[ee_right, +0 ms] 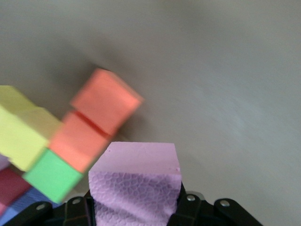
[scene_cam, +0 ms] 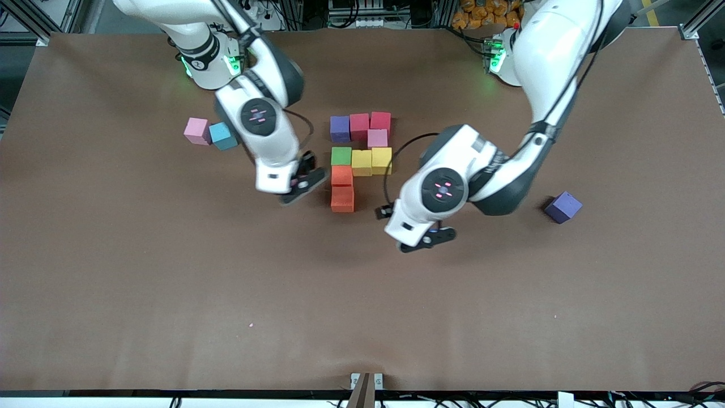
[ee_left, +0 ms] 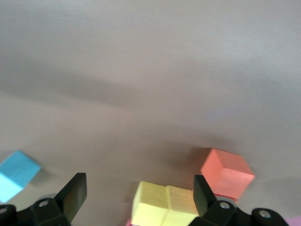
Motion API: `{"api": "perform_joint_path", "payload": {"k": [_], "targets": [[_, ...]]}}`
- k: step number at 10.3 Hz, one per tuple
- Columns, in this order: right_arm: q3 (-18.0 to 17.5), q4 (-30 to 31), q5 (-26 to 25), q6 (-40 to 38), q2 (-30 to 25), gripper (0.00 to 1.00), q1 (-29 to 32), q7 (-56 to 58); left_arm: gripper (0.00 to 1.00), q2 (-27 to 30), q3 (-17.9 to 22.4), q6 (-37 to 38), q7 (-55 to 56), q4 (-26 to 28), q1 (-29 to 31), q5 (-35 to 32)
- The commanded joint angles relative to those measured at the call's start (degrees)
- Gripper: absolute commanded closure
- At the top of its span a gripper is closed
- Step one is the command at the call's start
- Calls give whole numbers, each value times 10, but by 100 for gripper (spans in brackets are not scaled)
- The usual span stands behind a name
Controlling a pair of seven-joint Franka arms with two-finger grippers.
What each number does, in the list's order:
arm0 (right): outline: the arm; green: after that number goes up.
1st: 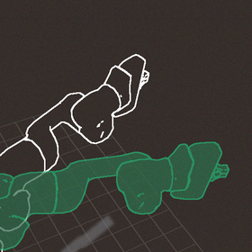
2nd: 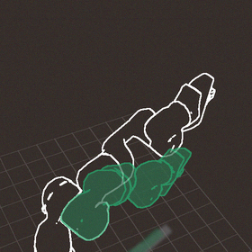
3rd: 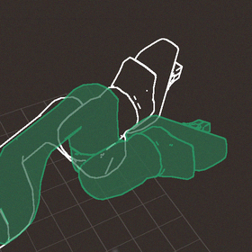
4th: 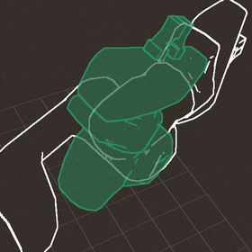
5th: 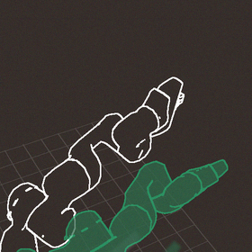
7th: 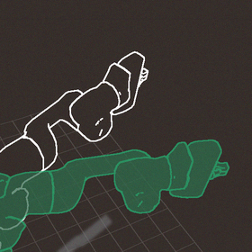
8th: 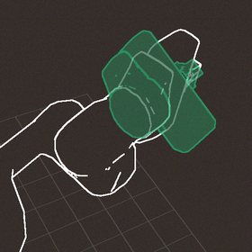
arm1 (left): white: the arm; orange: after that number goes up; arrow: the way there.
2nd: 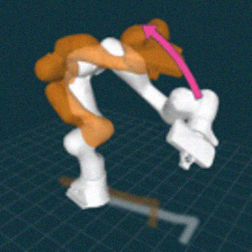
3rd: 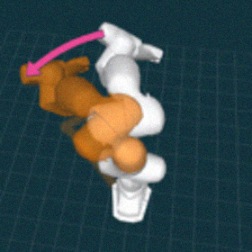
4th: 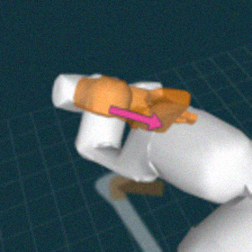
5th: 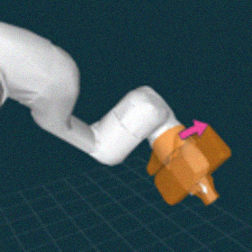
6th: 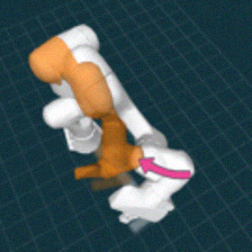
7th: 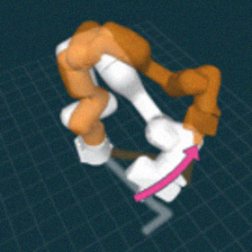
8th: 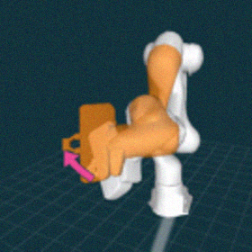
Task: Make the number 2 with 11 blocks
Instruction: 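Release the orange cube with the left gripper while the right gripper carries pink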
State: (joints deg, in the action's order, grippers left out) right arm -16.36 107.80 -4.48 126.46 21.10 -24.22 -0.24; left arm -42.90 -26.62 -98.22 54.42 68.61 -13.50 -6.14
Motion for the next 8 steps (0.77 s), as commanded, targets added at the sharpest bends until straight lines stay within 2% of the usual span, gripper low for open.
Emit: {"api": "perform_joint_path", "payload": {"k": [1,2,4,5,7,8], "targets": [[10,-83,-7,-13,58,68,-58,69,0,107,0,-4,8,141,68,7],[9,-96,-11,-10,68,68,-76,107,0,139,0,-6,3,191,102,6],[8,-115,-40,-9,75,68,-90,158,0,163,0,-43,2,266,171,1],[8,-124,-42,-2,82,68,-87,217,0,163,1,-54,2,282,202,0],[9,-145,-47,33,108,69,-91,352,0,159,0,-68,2,315,257,-55],[14,-164,-48,41,131,70,-102,389,0,159,-1,-80,2,329,287,-58]]}}
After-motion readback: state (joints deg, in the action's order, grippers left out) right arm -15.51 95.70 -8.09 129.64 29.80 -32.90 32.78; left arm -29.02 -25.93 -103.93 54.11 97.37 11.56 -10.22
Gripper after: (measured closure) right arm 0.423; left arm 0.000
